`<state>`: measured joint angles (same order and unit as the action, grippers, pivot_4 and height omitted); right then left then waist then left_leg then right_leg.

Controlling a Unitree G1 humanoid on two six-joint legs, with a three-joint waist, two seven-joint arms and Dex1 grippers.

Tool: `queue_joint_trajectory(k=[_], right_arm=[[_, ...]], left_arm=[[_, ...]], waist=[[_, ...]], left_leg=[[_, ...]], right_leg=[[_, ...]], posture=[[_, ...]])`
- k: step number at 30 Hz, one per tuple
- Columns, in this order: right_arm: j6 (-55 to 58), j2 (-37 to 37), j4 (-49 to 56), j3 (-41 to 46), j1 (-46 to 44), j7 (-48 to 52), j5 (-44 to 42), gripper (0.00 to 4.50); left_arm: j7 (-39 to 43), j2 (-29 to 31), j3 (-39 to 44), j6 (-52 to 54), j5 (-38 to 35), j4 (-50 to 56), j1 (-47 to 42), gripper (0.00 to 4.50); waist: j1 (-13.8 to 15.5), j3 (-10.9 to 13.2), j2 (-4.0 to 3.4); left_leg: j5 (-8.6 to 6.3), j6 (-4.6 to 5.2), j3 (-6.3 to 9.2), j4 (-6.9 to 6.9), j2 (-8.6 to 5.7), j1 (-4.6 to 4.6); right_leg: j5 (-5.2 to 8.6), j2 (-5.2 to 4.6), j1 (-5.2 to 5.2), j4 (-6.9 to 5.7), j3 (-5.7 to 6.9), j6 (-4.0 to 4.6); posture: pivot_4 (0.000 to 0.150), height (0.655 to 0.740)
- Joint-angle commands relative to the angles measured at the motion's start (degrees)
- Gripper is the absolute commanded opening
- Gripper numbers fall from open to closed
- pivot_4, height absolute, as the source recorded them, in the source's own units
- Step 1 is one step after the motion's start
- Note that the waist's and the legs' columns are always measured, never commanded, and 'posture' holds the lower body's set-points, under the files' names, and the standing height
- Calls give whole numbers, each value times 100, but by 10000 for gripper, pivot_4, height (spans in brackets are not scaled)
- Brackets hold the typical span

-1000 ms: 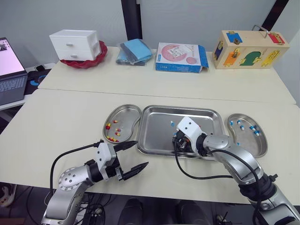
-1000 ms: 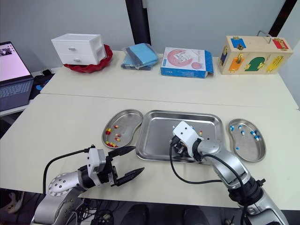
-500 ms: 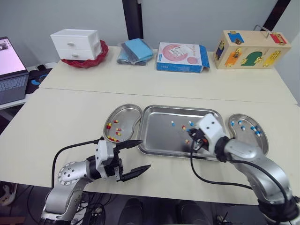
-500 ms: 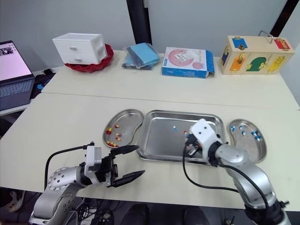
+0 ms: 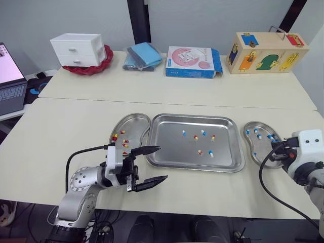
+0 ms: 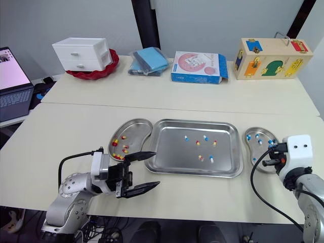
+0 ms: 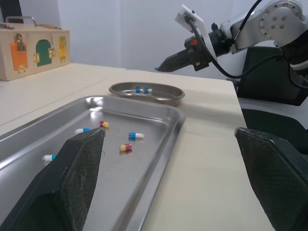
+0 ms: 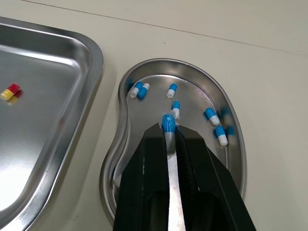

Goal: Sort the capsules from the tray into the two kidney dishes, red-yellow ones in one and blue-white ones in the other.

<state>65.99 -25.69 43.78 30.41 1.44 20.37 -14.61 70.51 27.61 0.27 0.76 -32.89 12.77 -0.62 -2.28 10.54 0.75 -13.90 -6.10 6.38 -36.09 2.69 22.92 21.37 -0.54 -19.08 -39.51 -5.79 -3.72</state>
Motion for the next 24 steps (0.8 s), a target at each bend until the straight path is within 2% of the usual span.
queue_joint_trajectory(k=[1, 10, 14, 16, 20, 24], right_arm=[[23, 86, 21, 232, -98, -177, -68, 9263], [-298, 9, 14, 278, 46, -60, -236, 32860], [-1208, -641, 214, -147, 872, 716, -197, 44537], [-1827, -829, 199, -206, 1241, 1064, -200, 44850], [-3109, -1069, 43, -55, 1904, 1890, -259, 44850], [-4461, -1414, -405, 546, 3244, 3509, -385, 44850]], left_arm=[[-75, -59, -23, -45, -96, 209, -25, 45000], [-557, -30, 172, 10, 47, 410, 229, 45000], [-1115, 393, 478, 487, 220, 621, 495, 45000], [-1279, 563, 677, 650, 167, 708, 658, 45000], [-1733, 1161, 988, 1315, 526, 735, 1016, 45000], [-1559, 1680, 1821, 1446, 523, 322, 1662, 45000]], waist=[[3, 0, 0], [5, 0, -1], [27, 1, -2], [25, 1, -2], [25, 1, -1], [42, 4, 4]], left_leg=[[0, 0, 0, 0, 0, 0], [0, 0, 0, 0, 0, 0], [0, 1, 1, 2, 0, 1], [0, 1, 1, 2, 1, 0], [0, 1, -2, 0, 1, -2], [-1, 1, -3, 1, 1, -1]], right_leg=[[0, 0, 0, 1, 0, 0], [0, 0, 0, 1, -1, 0], [0, 0, -1, 3, 0, 0], [1, 0, -1, 4, 0, 1], [1, -2, 3, 4, -2, 0], [2, -3, 3, 8, -1, 0]], posture=[[1500, 7312], [1500, 7312], [1500, 7312], [1500, 7312], [1500, 7312], [1500, 7312]])
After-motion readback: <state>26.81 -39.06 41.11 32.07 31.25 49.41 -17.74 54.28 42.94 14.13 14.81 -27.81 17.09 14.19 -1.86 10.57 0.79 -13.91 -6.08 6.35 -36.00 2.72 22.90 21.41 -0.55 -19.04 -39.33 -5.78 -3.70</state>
